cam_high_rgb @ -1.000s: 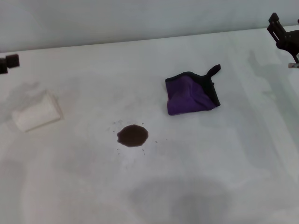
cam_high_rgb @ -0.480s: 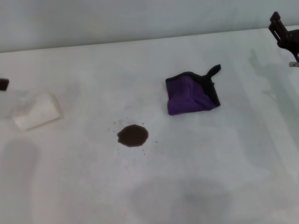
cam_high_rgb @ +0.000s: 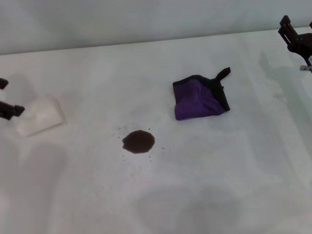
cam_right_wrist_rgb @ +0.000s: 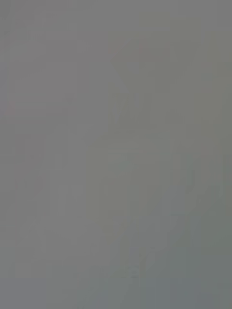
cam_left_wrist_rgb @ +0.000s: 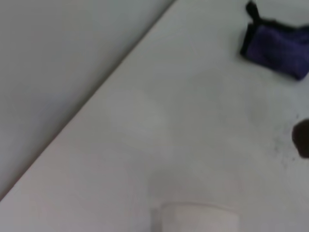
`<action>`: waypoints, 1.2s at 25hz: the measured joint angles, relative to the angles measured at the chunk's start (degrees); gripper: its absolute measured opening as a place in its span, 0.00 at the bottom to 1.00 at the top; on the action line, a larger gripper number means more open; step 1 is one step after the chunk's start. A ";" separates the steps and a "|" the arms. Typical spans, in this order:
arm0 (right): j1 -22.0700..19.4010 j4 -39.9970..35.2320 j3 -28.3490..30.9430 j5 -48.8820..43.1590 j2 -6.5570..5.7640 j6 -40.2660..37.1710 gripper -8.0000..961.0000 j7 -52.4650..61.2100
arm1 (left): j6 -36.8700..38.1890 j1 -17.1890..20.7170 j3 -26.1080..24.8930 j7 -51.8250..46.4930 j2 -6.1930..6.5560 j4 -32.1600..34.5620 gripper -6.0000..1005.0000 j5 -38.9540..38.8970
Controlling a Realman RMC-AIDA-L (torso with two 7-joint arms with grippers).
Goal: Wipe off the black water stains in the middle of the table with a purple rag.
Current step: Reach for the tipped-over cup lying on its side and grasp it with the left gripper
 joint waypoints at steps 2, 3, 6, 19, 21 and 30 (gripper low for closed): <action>0.02 -0.06 0.00 0.05 0.00 -0.54 0.90 0.58 | -2.56 -0.67 -0.01 0.47 -1.03 0.25 0.87 1.69; 0.11 -0.15 0.00 0.06 0.00 -0.96 0.90 0.73 | -3.90 -0.92 -0.02 0.58 -1.39 0.71 0.87 2.49; 0.50 -0.27 0.00 0.05 0.01 -1.76 0.90 0.80 | -6.90 -1.06 -0.07 0.51 -1.59 3.33 0.87 3.57; 0.90 -1.59 0.00 0.26 0.00 -4.18 0.90 0.83 | -19.43 -1.09 -0.18 -0.19 -1.47 15.88 0.87 6.52; 1.00 -1.60 0.00 0.28 0.00 -4.34 0.90 0.83 | -20.61 -1.12 -0.18 -0.72 -1.41 17.36 0.87 7.38; 1.42 -1.62 0.09 0.37 0.00 -4.40 0.90 0.83 | -25.01 -0.76 -0.18 -4.33 -1.56 21.57 0.87 12.30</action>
